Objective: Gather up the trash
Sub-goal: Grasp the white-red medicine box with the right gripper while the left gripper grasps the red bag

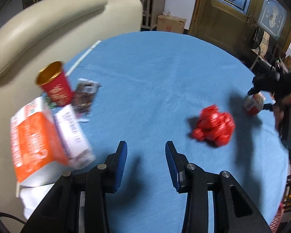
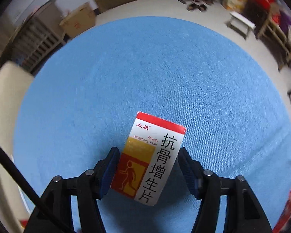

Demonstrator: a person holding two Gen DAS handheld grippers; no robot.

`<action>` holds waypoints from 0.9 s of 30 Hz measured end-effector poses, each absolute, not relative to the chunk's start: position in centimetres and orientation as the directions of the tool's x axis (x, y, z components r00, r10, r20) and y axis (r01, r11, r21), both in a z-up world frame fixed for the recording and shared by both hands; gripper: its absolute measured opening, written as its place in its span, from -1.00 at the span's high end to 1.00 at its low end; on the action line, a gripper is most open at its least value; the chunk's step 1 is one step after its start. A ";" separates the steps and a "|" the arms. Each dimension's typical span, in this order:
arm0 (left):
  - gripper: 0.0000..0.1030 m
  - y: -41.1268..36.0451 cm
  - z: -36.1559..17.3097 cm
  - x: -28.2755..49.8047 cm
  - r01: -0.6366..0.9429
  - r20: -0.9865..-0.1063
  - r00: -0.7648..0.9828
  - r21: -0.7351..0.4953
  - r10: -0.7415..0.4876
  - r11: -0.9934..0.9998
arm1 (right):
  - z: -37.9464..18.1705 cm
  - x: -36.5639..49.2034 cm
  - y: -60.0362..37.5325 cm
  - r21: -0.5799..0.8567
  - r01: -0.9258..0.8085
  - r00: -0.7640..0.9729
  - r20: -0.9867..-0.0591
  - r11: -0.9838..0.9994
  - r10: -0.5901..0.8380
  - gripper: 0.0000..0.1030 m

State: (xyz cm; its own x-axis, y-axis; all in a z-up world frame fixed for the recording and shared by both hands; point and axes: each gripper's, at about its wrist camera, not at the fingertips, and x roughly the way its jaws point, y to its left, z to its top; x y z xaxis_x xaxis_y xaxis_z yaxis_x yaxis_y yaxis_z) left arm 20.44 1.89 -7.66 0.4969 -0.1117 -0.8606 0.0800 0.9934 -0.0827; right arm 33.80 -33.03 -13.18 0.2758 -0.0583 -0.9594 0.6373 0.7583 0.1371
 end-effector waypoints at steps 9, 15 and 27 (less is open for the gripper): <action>-0.43 -5.7 -8.3 24.8 0.086 -0.875 0.435 -0.195 -0.213 0.977 | -11.4 26.8 -32.7 0.204 0.431 0.424 -0.906 0.879 0.002 -0.11; -0.43 -8.4 -10.0 26.5 0.063 -0.902 0.402 -0.147 -0.159 0.987 | -9.7 18.1 -33.3 0.253 0.296 0.517 -0.853 0.921 0.069 -0.11; 0.09 -9.7 -11.1 24.8 0.081 -0.903 0.407 -0.113 -0.137 0.990 | -10.7 4.8 -37.7 0.347 0.277 0.615 -0.781 0.896 0.112 -0.11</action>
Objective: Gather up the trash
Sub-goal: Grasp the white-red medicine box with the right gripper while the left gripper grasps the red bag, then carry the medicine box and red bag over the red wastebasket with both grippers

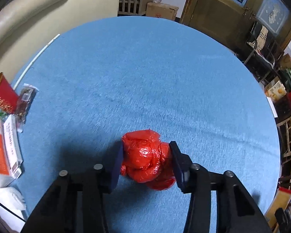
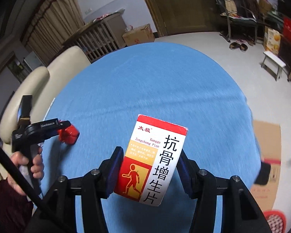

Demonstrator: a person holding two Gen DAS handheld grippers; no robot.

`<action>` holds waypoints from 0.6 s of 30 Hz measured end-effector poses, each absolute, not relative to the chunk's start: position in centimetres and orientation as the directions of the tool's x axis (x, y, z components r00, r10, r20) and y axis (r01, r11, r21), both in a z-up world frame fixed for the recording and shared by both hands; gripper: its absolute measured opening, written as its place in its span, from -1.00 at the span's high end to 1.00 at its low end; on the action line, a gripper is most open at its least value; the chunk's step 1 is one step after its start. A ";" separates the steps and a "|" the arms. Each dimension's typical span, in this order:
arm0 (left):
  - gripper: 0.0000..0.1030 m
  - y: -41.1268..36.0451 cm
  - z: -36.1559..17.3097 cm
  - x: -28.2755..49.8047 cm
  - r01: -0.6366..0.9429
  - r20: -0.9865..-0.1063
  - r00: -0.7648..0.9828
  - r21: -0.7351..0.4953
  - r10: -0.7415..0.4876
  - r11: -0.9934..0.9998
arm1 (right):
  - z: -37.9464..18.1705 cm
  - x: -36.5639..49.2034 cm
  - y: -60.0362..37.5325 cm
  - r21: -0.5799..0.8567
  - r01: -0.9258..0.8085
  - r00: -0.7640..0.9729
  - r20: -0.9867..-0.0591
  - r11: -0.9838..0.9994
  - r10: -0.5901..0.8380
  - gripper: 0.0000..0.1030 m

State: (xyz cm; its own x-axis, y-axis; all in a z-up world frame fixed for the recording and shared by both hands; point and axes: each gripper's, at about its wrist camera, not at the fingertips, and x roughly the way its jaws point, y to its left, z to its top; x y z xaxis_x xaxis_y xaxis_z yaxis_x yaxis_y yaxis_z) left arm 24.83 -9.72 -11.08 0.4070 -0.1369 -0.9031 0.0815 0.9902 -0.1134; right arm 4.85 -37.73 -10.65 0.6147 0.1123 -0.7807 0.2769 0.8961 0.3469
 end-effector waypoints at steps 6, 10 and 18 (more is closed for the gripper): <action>0.11 -10.9 -8.6 20.7 0.162 -0.885 0.443 -0.080 -0.145 0.983 | -9.7 1.0 -37.6 0.377 0.282 0.649 -0.752 0.882 0.114 -0.11; 0.11 -11.5 -6.9 17.1 0.205 -0.868 0.476 -0.049 -0.143 0.978 | -8.4 -1.0 -37.5 0.383 0.288 0.665 -0.739 0.878 0.105 -0.11; 0.10 -14.5 -4.1 9.8 0.319 -0.843 0.520 0.044 -0.136 0.947 | -6.5 -5.0 -36.1 0.367 0.282 0.682 -0.727 0.886 0.084 -0.11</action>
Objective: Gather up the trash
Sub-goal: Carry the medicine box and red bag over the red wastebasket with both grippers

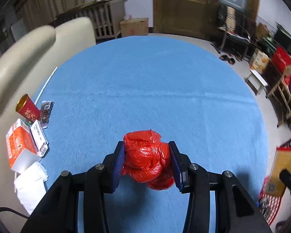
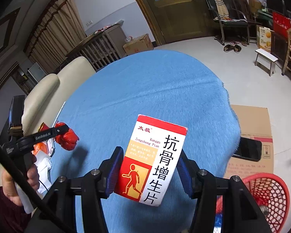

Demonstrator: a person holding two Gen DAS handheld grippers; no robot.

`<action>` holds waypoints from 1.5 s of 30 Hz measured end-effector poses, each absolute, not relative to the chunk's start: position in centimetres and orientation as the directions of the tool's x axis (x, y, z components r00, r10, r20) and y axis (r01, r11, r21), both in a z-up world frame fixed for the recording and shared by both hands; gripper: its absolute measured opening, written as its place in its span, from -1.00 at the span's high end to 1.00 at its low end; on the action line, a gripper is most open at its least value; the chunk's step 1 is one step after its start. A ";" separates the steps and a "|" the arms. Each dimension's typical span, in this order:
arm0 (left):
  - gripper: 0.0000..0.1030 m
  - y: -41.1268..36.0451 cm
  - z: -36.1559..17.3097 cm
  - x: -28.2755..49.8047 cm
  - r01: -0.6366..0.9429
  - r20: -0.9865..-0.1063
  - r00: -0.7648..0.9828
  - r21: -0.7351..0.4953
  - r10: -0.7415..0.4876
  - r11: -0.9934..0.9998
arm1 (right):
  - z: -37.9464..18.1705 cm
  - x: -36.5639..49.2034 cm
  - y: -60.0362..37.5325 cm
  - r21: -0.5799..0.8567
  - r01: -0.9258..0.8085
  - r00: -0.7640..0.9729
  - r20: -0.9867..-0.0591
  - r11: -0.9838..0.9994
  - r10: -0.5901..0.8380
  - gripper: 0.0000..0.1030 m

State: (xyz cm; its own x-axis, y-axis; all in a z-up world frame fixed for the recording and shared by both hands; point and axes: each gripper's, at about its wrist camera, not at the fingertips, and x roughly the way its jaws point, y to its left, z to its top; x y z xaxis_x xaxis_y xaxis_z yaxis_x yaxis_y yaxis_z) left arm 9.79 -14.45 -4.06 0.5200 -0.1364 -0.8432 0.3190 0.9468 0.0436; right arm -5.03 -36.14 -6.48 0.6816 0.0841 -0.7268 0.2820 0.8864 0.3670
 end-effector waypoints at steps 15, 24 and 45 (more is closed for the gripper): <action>0.10 -17.7 -1.3 2.3 0.469 -0.830 0.517 0.069 -0.210 0.880 | -4.1 -9.9 -34.8 0.337 0.285 0.698 -0.714 0.897 0.047 -0.11; 0.10 -19.0 -0.9 -0.8 0.523 -0.829 0.509 0.083 -0.232 0.848 | -4.0 -12.7 -36.2 0.334 0.326 0.703 -0.711 0.884 0.009 -0.11; 0.10 -23.2 -0.7 -4.1 0.616 -0.830 0.494 0.124 -0.259 0.778 | -4.2 -16.4 -39.2 0.369 0.386 0.705 -0.710 0.846 -0.012 -0.12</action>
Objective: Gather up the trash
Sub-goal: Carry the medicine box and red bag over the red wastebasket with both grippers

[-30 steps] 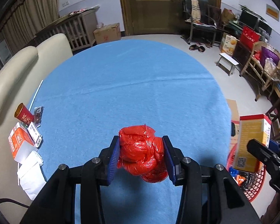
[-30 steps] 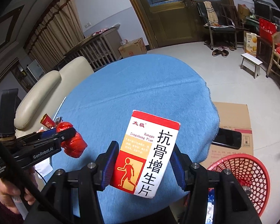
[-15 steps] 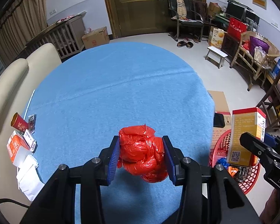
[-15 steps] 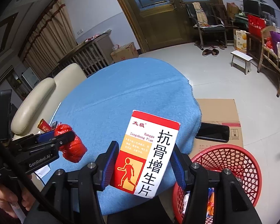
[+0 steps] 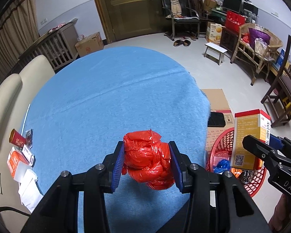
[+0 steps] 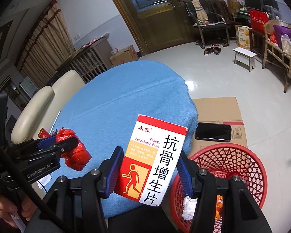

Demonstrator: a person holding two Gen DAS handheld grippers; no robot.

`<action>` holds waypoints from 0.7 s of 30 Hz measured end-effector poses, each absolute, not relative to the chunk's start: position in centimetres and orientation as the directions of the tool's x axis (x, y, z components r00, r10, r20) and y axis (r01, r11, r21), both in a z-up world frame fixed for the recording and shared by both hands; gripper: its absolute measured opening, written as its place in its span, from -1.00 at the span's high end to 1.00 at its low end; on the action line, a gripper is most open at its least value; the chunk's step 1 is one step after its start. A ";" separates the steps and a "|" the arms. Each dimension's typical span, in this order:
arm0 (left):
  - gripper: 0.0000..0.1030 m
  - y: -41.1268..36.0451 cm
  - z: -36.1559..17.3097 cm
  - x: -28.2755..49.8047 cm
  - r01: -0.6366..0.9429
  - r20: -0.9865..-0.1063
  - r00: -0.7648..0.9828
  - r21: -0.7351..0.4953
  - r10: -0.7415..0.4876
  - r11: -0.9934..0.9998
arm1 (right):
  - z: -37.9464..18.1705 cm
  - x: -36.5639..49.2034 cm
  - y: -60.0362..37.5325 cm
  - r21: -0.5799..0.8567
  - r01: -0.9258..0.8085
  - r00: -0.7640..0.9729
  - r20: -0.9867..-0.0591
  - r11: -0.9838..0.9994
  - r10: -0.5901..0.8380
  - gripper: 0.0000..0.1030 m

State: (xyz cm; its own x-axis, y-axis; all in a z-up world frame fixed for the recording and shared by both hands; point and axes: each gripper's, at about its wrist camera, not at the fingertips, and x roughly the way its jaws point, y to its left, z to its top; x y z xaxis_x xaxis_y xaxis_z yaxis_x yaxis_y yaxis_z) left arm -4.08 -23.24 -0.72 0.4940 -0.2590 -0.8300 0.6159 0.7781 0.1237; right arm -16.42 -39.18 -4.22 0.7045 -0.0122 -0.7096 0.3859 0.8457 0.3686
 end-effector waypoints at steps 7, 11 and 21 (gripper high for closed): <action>0.10 -24.5 -0.5 -5.3 0.644 -0.830 0.490 0.140 -0.265 0.752 | -4.4 -17.7 -40.5 0.381 0.412 0.704 -0.710 0.828 -0.023 -0.12; 0.10 -25.4 -0.3 -6.0 0.661 -0.832 0.487 0.151 -0.267 0.735 | -4.6 -18.4 -41.2 0.387 0.424 0.703 -0.711 0.819 -0.028 -0.12; 0.10 -27.5 -0.6 -7.7 0.703 -0.839 0.473 0.175 -0.268 0.690 | -5.3 -20.2 -43.4 0.409 0.465 0.703 -0.709 0.785 -0.047 -0.12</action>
State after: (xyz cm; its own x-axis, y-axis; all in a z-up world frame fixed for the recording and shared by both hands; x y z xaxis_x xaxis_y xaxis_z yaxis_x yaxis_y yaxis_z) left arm -7.70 -27.52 -0.63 0.4725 -0.2685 -0.8394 0.7027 0.6896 0.1750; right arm -20.21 -43.36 -5.33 0.7033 -0.0469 -0.7094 0.4647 0.7854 0.4088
